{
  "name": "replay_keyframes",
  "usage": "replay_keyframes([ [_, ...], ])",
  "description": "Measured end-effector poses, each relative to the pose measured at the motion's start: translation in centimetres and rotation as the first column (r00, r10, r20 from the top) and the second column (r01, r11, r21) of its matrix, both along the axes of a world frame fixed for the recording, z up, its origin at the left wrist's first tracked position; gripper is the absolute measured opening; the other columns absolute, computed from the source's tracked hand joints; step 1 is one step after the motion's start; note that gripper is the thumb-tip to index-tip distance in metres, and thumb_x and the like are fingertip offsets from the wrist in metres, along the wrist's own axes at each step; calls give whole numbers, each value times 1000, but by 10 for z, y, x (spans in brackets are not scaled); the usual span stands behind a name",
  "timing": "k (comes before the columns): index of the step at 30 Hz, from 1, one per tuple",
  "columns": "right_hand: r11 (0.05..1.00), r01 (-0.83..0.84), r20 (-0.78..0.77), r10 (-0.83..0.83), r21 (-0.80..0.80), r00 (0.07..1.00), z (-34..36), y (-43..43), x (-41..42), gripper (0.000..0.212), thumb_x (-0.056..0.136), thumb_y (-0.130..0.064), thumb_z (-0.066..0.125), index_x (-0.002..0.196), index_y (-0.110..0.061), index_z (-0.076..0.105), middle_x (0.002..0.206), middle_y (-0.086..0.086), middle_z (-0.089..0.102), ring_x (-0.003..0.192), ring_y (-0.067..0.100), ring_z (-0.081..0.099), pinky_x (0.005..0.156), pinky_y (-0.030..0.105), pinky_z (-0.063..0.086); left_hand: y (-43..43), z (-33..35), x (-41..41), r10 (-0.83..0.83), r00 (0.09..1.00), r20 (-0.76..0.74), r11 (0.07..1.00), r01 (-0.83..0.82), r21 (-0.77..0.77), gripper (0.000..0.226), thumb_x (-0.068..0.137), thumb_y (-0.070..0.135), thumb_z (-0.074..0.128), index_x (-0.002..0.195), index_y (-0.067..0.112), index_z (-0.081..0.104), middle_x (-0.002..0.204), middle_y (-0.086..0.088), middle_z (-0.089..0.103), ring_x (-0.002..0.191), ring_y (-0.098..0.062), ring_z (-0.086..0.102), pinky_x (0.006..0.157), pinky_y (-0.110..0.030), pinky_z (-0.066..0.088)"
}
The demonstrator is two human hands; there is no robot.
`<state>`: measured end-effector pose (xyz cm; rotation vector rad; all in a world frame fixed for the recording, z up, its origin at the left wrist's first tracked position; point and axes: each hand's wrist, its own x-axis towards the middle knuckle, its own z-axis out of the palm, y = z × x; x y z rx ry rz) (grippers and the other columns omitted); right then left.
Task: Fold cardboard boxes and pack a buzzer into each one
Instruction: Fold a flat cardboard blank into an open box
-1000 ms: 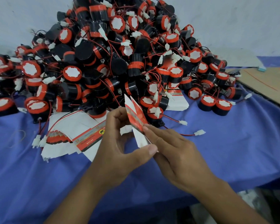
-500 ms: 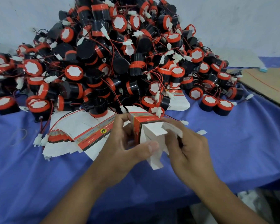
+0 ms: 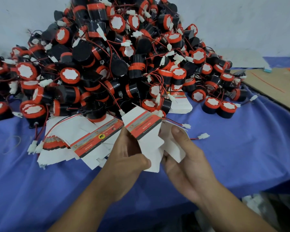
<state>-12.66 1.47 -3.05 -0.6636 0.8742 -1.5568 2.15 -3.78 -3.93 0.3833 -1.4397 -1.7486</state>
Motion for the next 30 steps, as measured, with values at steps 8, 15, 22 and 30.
replay_keyframes([
  [8,997,24,-113,-32,-73,993,-5,-4,-3,35,91,-14,53,117,-25,74,123,10,72,116,27,68,89,35,58,0,1,4,100,995,27,995,-101,14,91,67,12,76,144,40,38,132,7,63,121,-14,61,87,-27,55],
  [15,984,105,-581,-170,-144,796,0,0,-16,37,106,-9,47,122,-35,68,110,-13,74,104,1,68,75,12,54,-7,0,23,354,841,410,866,-130,-483,130,61,57,86,151,54,-8,156,40,5,146,11,11,112,-31,26],
  [22,997,-9,-636,-46,-83,770,6,7,-13,37,107,-4,39,138,-16,55,104,-27,72,98,-14,64,71,2,48,-7,7,29,259,833,489,905,-32,-425,115,61,62,83,148,60,7,146,44,20,129,25,29,85,4,38],
  [30,986,-149,-613,72,-75,787,-2,12,-15,32,96,-9,50,127,-12,56,93,-33,69,93,-17,62,76,1,45,0,2,19,284,844,455,893,-59,-447,94,81,52,75,149,52,10,157,12,25,143,-16,37,105,-36,48],
])
